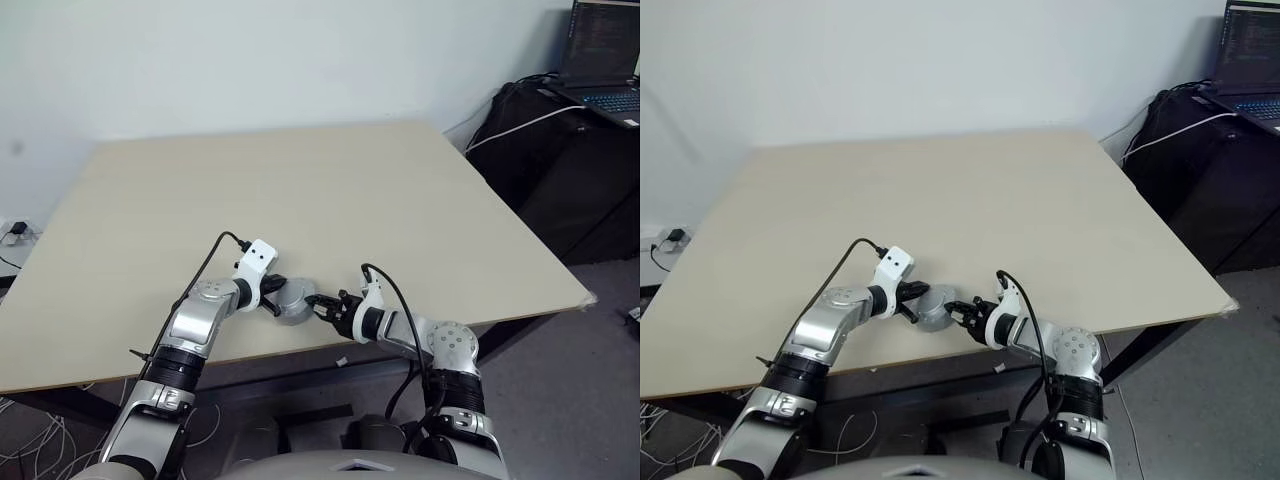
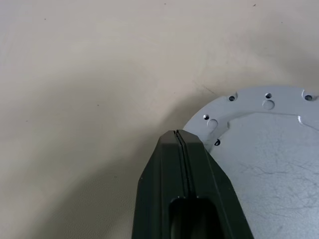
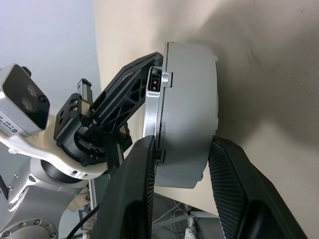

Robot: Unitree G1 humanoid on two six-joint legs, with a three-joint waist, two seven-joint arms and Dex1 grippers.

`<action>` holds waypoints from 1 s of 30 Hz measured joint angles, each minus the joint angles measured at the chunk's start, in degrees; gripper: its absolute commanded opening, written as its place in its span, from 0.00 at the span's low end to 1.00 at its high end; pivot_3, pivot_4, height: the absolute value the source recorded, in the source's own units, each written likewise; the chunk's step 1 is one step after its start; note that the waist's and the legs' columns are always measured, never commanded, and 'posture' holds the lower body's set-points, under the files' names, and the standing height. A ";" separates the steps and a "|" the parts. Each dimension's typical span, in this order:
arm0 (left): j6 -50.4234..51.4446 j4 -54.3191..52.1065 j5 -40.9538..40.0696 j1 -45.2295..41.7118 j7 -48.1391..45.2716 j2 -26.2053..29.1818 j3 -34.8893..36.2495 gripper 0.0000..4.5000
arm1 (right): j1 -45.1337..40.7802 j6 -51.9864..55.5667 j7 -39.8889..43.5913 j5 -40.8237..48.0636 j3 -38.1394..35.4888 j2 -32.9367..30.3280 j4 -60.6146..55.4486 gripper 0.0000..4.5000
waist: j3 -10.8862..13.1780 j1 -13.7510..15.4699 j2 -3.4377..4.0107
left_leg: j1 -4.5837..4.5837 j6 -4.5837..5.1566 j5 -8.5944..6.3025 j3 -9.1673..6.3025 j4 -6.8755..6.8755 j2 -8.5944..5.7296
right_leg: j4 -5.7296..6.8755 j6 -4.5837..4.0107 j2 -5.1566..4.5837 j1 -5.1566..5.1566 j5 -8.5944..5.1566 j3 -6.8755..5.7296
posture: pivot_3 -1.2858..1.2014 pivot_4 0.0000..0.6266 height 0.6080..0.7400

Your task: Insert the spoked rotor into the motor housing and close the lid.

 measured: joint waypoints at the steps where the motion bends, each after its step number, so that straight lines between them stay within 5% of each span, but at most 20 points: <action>1: 0.00 0.00 0.00 0.01 0.00 -0.01 0.00 0.00 | 0.00 0.02 -0.02 0.00 0.00 0.00 0.00 0.29 | 0.00 0.00 0.00 | 0.00 0.00 0.00 0.01 0.00 0.00 | 0.00 0.00 0.00 0.00 0.00 0.01 | 0.52 0.00 1.00; 11: 0.06 -0.50 -0.10 0.62 0.05 -0.54 0.96 0.00 | 0.00 -0.35 -0.07 0.01 -0.01 0.00 0.00 0.29 | 0.00 -0.04 0.00 | 0.00 0.00 0.00 0.04 0.00 0.01 | 0.00 -0.13 0.02 -0.01 0.08 0.03 | 0.52 0.00 1.00; 19: -0.21 -1.98 -4.75 3.83 3.05 -5.58 8.46 0.00 | -0.01 -2.22 -0.04 0.50 -0.09 -0.01 -0.03 0.27 | 0.11 0.15 -0.16 | -0.17 0.00 0.00 0.08 0.02 0.00 | 0.00 -0.18 0.02 -0.06 0.14 0.08 | 0.52 0.00 1.00; 30: 1.14 -15.07 -23.41 5.00 12.34 -13.85 24.93 0.00 | -0.98 -3.76 0.48 4.17 2.33 0.12 -0.03 0.27 | 0.35 0.10 -0.48 | -0.32 0.00 0.00 0.16 0.04 -0.04 | -0.01 -0.14 0.08 -0.02 0.19 0.25 | 0.52 0.00 1.00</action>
